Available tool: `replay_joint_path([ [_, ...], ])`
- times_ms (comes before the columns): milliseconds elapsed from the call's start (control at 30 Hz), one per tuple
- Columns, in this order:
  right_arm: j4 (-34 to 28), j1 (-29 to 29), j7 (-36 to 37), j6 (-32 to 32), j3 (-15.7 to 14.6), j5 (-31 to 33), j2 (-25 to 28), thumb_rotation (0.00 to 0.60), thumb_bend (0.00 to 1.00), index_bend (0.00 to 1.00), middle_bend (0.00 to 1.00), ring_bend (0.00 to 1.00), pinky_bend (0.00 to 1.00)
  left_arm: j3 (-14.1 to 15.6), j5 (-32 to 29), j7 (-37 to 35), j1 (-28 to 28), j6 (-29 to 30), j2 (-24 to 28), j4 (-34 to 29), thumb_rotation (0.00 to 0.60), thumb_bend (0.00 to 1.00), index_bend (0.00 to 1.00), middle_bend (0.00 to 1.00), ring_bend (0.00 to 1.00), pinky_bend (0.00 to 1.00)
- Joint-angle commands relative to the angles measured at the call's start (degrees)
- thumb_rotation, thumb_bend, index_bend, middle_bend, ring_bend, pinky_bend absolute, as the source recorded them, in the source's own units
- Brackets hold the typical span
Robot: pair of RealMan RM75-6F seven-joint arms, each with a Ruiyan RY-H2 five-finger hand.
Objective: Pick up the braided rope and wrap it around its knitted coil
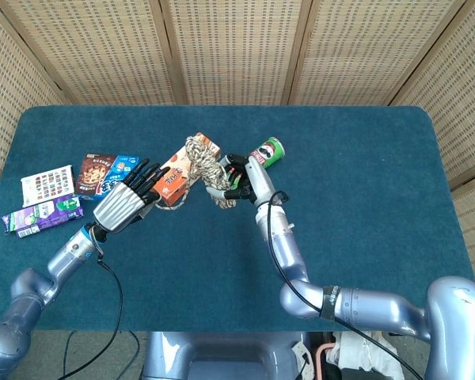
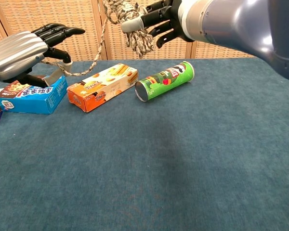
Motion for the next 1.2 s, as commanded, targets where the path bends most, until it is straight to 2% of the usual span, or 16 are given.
replay_joint_path([
  [33, 1.5, 0.8, -2.9, 1.7, -0.4, 1.0, -0.9, 0.6, 0.6, 0.7, 0.76, 0.6, 0.72, 1.0, 1.1, 0.2, 0.5, 1.9, 0.3, 0.0, 0.6, 0.58, 0.85, 0.0, 0.0, 0.0],
  [167, 3.7, 1.4, -6.4, 3.9, -1.3, 1.2, -2.4, 0.6, 0.6, 0.7, 0.76, 0.6, 0.72, 2.0, 2.2, 0.3, 0.8, 4.6, 0.9, -0.6, 0.6, 0.58, 0.85, 0.0, 0.0, 0.0],
  [500, 6.8, 3.0, -13.9, 8.8, 0.4, 5.5, -6.2, 0.6, 0.61, 0.7, 0.77, 0.6, 0.72, 4.0, 5.1, 3.0, 0.4, 8.7, 2.2, -3.7, 0.6, 0.58, 0.85, 0.0, 0.0, 0.0],
  [600, 8.0, 3.2, -16.5, 9.7, -0.6, 4.6, -6.8, 0.6, 0.61, 0.7, 0.77, 0.6, 0.72, 3.9, 5.4, 3.2, 0.0, 9.9, 2.8, -5.3, 0.6, 0.58, 0.85, 0.0, 0.0, 0.0],
  [767, 10.0, 3.6, -21.1, 10.6, -4.0, 0.6, -8.0, 0.6, 0.61, 0.7, 0.77, 0.6, 0.72, 2.7, 5.2, 3.2, -1.5, 10.7, 4.0, -9.5, 0.6, 0.58, 0.85, 0.0, 0.0, 0.0],
  [900, 11.3, 3.9, -23.6, 10.9, -6.0, -2.9, -9.3, 0.6, 0.61, 0.7, 0.77, 0.6, 0.72, 0.8, 4.2, 2.7, -3.2, 10.1, 5.6, -15.8, 0.6, 0.58, 0.85, 0.0, 0.0, 0.0],
  [1133, 12.8, 3.9, -26.2, 9.6, -8.7, -9.2, -10.7, 0.6, 0.61, 0.7, 0.77, 0.6, 0.72, -4.5, 0.6, 4.4, -6.7, 4.1, 10.5, -35.5, 0.6, 0.58, 0.85, 0.0, 0.0, 0.0],
  [1200, 12.9, 3.7, -26.5, 9.1, -9.0, -10.0, -10.8, 0.6, 0.61, 0.7, 0.77, 0.6, 0.72, -5.7, -0.2, 5.6, -7.3, 2.7, 11.5, -39.2, 0.6, 0.58, 0.85, 0.0, 0.0, 0.0],
])
